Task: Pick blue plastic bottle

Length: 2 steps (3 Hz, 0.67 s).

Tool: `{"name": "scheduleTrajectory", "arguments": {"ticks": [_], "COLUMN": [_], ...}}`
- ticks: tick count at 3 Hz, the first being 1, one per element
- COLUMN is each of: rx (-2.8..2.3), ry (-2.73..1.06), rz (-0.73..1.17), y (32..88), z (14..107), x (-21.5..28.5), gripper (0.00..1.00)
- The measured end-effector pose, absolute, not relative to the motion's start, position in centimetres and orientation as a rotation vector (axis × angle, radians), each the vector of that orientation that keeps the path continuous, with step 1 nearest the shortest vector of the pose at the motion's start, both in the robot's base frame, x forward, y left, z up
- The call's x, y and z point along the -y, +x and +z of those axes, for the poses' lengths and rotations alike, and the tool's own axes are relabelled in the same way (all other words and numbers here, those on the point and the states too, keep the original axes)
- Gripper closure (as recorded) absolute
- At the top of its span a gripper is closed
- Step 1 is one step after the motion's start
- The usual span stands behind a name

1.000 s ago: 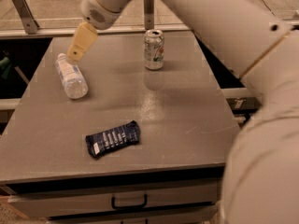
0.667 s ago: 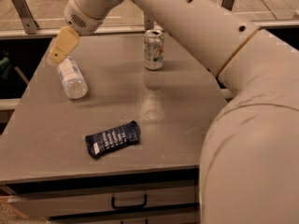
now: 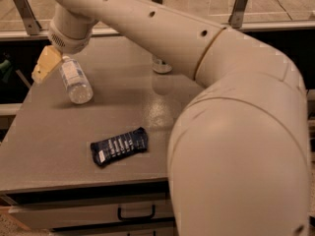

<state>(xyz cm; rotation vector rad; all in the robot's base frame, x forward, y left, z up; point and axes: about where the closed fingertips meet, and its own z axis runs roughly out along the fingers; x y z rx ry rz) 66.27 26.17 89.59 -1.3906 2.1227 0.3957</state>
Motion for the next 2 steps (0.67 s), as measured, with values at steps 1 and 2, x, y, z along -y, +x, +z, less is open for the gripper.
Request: {"name": "scheduleTrajectory", "arguments": {"ticks": [1,2], "rx": [-2.261,-2.327], "ry": [-1.314,-1.278], "rz": [0.341,0.307], "y": [66.9,67.3], "z": [86.2,84.7], "x": [-26.6,-26.9], "gripper": [0.18,0.41]}}
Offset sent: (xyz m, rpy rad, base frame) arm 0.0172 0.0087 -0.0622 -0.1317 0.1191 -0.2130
